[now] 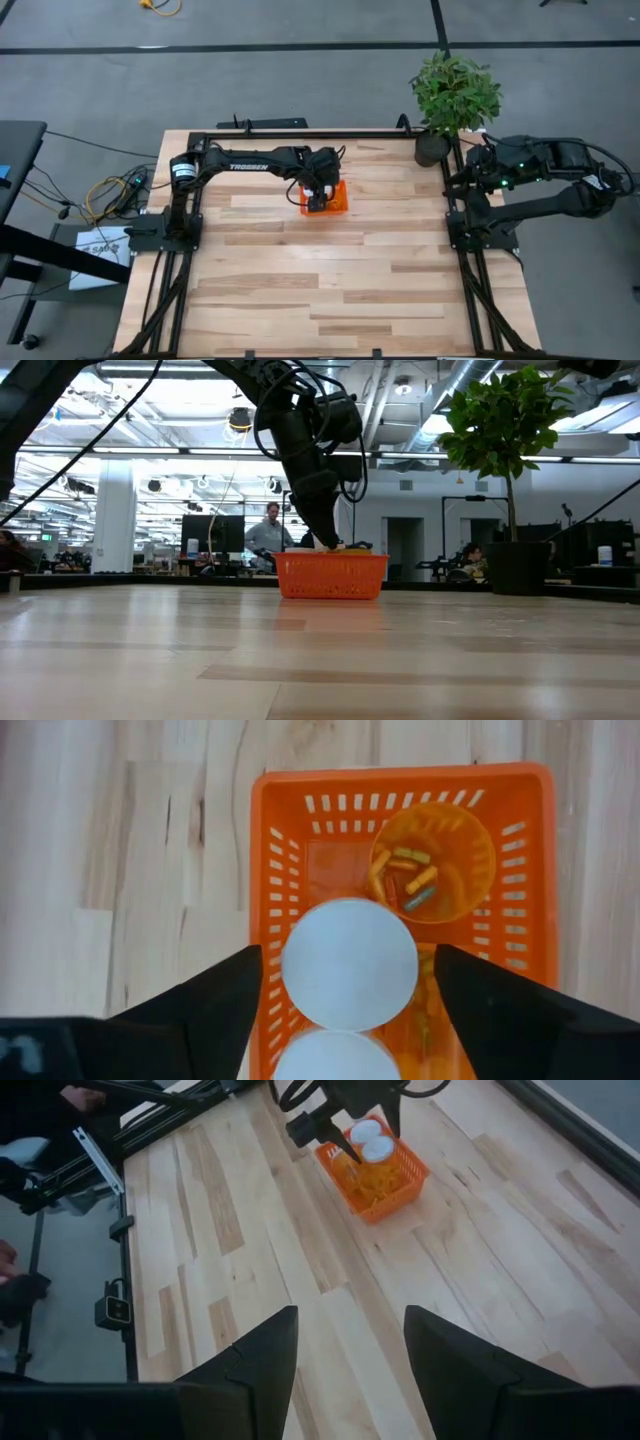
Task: Pick and place pill bottles into a basket
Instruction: Return to Home Position
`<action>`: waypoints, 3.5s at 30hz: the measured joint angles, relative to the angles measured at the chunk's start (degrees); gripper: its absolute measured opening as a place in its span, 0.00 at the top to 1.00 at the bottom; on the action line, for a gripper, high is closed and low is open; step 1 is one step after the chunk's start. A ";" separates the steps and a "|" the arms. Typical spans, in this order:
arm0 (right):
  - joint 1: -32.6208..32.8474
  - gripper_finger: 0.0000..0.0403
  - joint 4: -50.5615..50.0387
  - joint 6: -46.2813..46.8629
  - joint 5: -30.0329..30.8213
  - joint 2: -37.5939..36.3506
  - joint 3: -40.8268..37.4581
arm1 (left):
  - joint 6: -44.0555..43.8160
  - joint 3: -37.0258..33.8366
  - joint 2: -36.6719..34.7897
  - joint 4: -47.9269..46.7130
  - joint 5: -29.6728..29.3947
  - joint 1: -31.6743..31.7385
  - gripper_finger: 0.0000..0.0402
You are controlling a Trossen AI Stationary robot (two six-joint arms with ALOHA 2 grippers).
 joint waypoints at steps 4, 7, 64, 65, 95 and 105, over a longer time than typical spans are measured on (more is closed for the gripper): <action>0.00 0.56 -0.02 0.01 0.00 0.00 0.00 | 0.45 0.00 0.00 -0.57 -0.13 0.00 0.27; 0.00 0.56 0.00 0.01 0.00 0.01 0.00 | 1.01 0.00 -0.23 -1.90 -0.14 -0.07 0.27; -0.04 0.56 52.71 -6.27 -19.21 -27.09 -34.89 | -24.96 -64.09 -80.77 56.96 -1.99 -27.45 0.27; -0.04 0.56 53.12 -5.80 -18.96 -29.58 -36.77 | -25.58 -65.87 -81.76 58.01 -1.98 -27.45 0.27; -0.04 0.54 59.03 -8.01 -17.27 -40.19 -56.27 | -32.75 -88.88 -91.01 69.04 -7.83 -21.40 0.27; -0.04 0.54 58.40 -8.01 -17.35 -40.22 -56.17 | -33.81 -88.89 -91.00 64.08 -8.68 -21.40 0.27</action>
